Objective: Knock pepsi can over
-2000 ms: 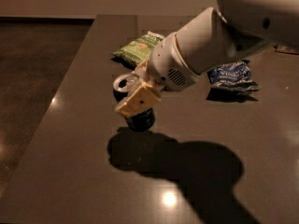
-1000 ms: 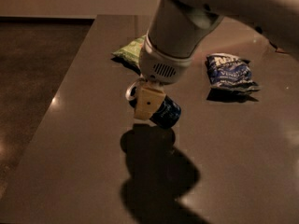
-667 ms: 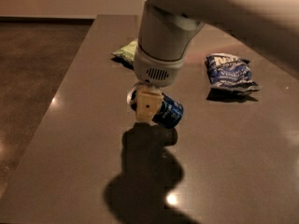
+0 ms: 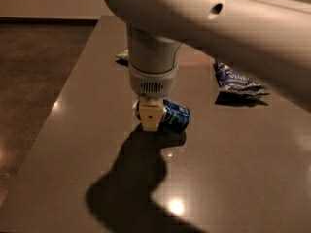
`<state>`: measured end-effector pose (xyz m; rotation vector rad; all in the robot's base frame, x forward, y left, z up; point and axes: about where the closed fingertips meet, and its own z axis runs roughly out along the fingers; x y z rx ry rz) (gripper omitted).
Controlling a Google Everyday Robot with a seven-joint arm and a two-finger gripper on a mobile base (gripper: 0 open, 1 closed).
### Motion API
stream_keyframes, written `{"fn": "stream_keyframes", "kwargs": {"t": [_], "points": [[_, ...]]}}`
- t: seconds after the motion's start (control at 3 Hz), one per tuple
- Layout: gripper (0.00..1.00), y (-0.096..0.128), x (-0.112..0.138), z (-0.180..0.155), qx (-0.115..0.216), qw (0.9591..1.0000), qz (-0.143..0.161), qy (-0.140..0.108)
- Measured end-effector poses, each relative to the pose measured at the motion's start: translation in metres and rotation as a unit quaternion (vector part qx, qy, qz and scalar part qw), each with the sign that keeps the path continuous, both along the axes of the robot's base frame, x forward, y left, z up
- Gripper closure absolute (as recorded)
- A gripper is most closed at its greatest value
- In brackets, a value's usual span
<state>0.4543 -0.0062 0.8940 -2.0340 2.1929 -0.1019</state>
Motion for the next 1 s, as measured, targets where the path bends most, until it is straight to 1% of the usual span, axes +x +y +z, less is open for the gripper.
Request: {"fn": "stream_keyframes", "kwargs": {"t": [0.33,0.67,1.0], "points": [[0.04,0.0024,0.0003,-0.009,-0.004,1.0,0.0,0.002],[0.0,0.003,0.0003,-0.0104,-0.004,1.0,0.0,0.001],[0.0,0.003,0.0003,-0.0103,-0.004,1.0,0.0,0.001]]}}
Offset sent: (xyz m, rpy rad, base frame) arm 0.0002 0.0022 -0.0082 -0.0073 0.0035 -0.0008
